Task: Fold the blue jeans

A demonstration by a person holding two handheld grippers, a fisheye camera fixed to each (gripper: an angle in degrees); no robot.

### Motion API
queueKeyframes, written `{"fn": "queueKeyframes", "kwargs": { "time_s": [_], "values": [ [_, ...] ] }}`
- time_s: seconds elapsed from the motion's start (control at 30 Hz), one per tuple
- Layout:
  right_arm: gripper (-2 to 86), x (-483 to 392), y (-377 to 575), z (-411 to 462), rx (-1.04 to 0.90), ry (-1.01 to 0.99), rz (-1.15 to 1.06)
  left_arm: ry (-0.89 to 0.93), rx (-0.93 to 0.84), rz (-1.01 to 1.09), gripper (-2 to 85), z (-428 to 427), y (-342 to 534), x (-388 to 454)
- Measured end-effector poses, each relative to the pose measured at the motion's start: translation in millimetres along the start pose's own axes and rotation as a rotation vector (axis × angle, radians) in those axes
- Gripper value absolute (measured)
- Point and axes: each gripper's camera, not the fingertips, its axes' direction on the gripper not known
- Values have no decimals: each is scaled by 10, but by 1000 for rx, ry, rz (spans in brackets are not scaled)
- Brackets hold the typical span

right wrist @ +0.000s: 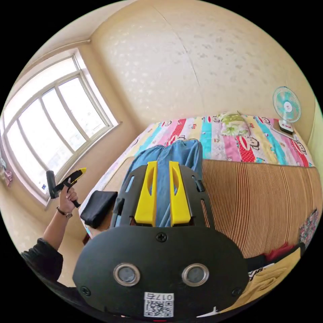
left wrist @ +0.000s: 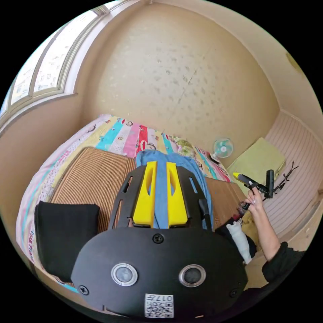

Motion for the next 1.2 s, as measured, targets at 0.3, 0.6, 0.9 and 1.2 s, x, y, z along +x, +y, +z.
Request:
{"fn": "queueKeyframes", "kwargs": {
  "time_s": [0.3, 0.6, 0.9, 1.2],
  "values": [
    [90, -102, 2654, 579, -251, -56, 33, -139, -184, -99, 111, 238, 2485, 308],
    [105, -704, 3219, 900, -409, -327, -99, -173, -322, -163, 101, 417, 3135, 705],
    [28, -762, 3030, 362, -267, -505, -125, 378, -117, -255, -1, -294, 2897, 80],
    [43, -725, 3399, 693, -589, -264, -53, 67, -23, -705, 39, -1059, 3643, -837]
  ]
}}
